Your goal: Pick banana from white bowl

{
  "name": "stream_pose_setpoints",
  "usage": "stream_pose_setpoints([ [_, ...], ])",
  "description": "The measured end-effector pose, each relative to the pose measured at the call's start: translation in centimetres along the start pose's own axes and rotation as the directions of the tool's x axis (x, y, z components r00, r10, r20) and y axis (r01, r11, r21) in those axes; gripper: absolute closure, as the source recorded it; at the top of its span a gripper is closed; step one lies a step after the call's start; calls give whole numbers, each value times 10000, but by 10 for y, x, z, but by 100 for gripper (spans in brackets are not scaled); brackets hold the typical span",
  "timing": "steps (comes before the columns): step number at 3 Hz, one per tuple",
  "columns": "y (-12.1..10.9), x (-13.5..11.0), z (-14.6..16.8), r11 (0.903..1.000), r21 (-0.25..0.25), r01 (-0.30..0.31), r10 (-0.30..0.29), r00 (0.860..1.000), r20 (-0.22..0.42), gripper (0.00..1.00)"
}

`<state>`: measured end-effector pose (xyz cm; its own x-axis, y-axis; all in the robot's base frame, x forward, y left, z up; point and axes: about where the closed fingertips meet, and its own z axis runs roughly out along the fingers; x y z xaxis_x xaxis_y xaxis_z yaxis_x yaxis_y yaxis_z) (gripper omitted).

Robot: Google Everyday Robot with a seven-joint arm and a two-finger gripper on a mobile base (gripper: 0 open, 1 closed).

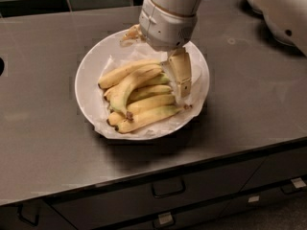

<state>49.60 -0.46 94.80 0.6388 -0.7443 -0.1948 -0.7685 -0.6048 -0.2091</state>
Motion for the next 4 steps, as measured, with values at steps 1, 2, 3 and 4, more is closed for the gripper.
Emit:
stream_pose_setpoints([
  [1, -18, -11, 7, 9972, -183, 718, -718, 9974, 12, 0],
  [2, -34, -32, 16, 9819, -337, 1863, -1856, 9824, 222, 0],
  [3, -40, -47, 24, 9558, -245, 2931, -2913, 9548, 599, 0],
  [4, -38, -57, 27, 9126, 572, 4049, -4089, 9024, 1359, 0],
])
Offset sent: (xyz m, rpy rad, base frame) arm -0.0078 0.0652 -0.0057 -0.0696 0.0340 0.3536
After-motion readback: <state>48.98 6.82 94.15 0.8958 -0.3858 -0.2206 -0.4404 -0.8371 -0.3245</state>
